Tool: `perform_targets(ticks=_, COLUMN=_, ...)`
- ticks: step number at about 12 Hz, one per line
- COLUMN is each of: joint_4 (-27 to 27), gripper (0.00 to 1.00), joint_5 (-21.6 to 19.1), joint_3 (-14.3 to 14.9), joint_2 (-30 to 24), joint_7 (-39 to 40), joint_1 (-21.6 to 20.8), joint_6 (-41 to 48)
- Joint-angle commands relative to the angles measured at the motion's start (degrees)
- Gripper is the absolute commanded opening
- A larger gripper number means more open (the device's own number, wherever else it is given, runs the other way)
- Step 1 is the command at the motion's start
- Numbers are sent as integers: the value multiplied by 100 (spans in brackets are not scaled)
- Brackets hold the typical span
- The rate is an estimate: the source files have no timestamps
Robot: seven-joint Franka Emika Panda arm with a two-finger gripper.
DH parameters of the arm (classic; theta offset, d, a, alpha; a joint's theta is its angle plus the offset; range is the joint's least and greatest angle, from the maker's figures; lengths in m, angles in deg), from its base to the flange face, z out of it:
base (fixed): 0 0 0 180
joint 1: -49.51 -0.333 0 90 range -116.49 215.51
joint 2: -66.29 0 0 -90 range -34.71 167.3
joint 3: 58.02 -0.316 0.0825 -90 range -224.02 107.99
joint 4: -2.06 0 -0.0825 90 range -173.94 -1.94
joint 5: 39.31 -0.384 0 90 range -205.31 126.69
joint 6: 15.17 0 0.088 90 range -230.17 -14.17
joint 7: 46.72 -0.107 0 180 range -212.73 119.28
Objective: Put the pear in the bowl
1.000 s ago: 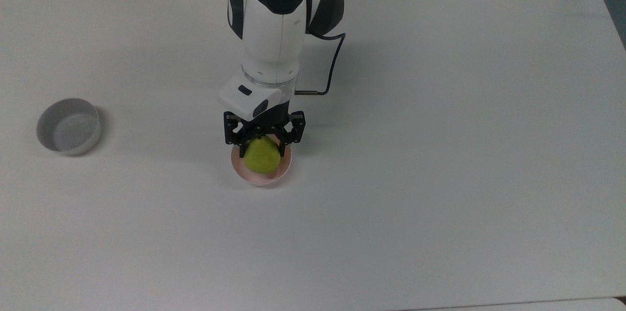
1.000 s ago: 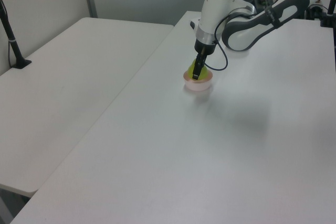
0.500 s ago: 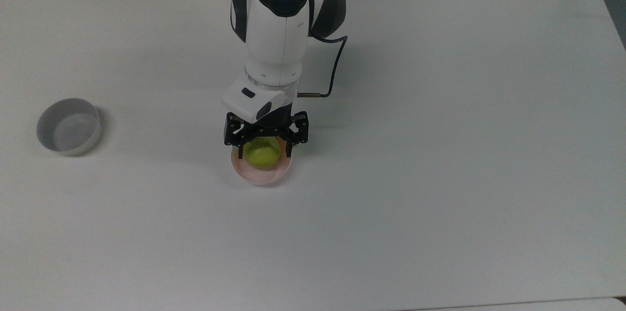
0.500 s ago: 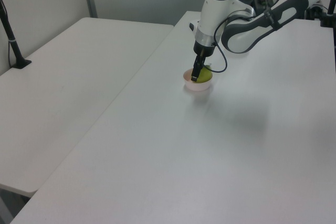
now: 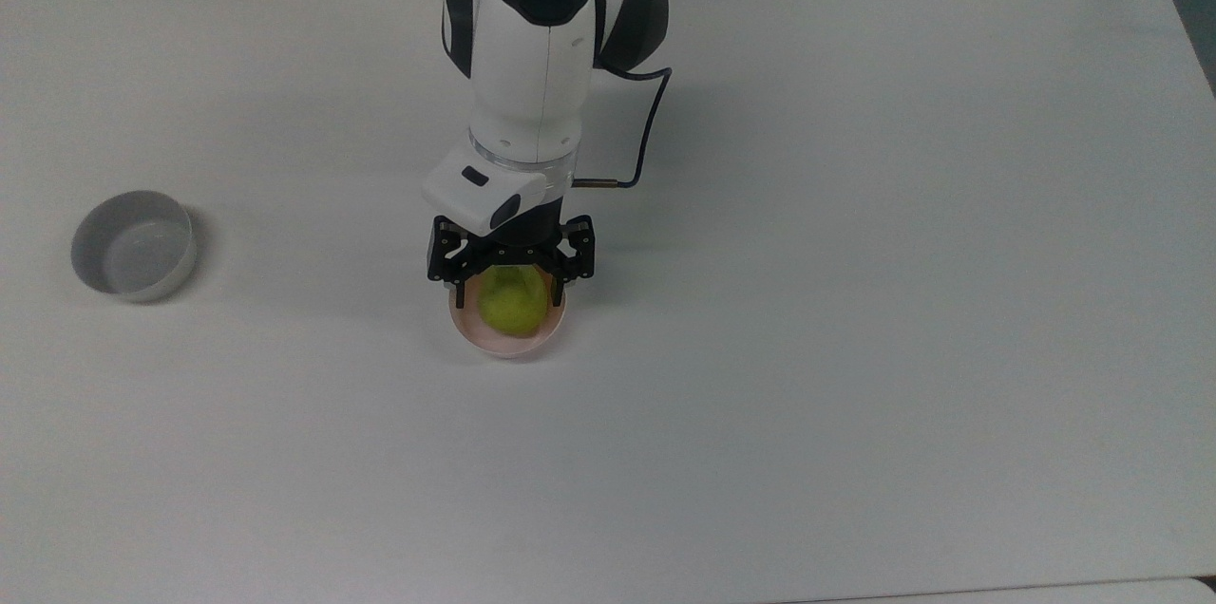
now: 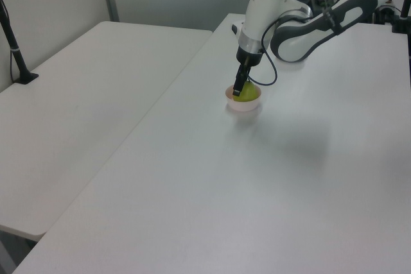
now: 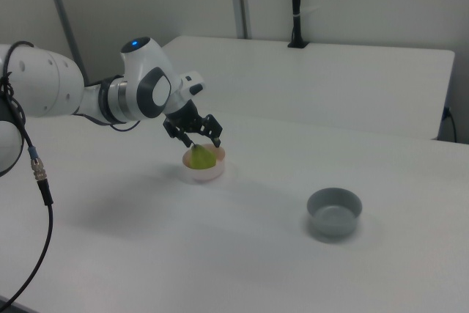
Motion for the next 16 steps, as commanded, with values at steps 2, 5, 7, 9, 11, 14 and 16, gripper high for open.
perform_targets(ticks=2, joint_4=232, gripper=100, joint_5=41, joint_3=25, joint_2=-422, joint_7=-124, joint_1=-1, joint_6=909)
perform_targets(ticks=5, joint_4=278, gripper=100, joint_5=-213, joint_3=25, joint_2=-782, joint_7=-124, joint_1=-1, joint_6=1385)
perform_targets(ticks=7, joint_4=313, gripper=100, joint_5=-432, joint_3=33, joint_2=-1106, joint_7=-107, joint_1=-1, joint_6=1911)
perform_targets(ticks=9, joint_4=313, gripper=100, joint_5=-644, joint_3=86, joint_2=-1458, joint_7=-98, joint_1=-1, joint_6=2403)
perform_targets(ticks=11, joint_4=313, gripper=100, joint_5=-706, joint_3=103, joint_2=-1792, joint_7=-89, joint_1=-10, joint_6=2957)
perform_targets(ticks=14, joint_4=313, gripper=100, joint_5=-715, joint_3=130, joint_2=-2188, joint_7=51, joint_1=-1, joint_6=3713)
perform_targets(ticks=16, joint_4=313, gripper=100, joint_5=-715, joint_3=156, joint_2=-2390, joint_7=105, joint_1=-10, joint_6=4083)
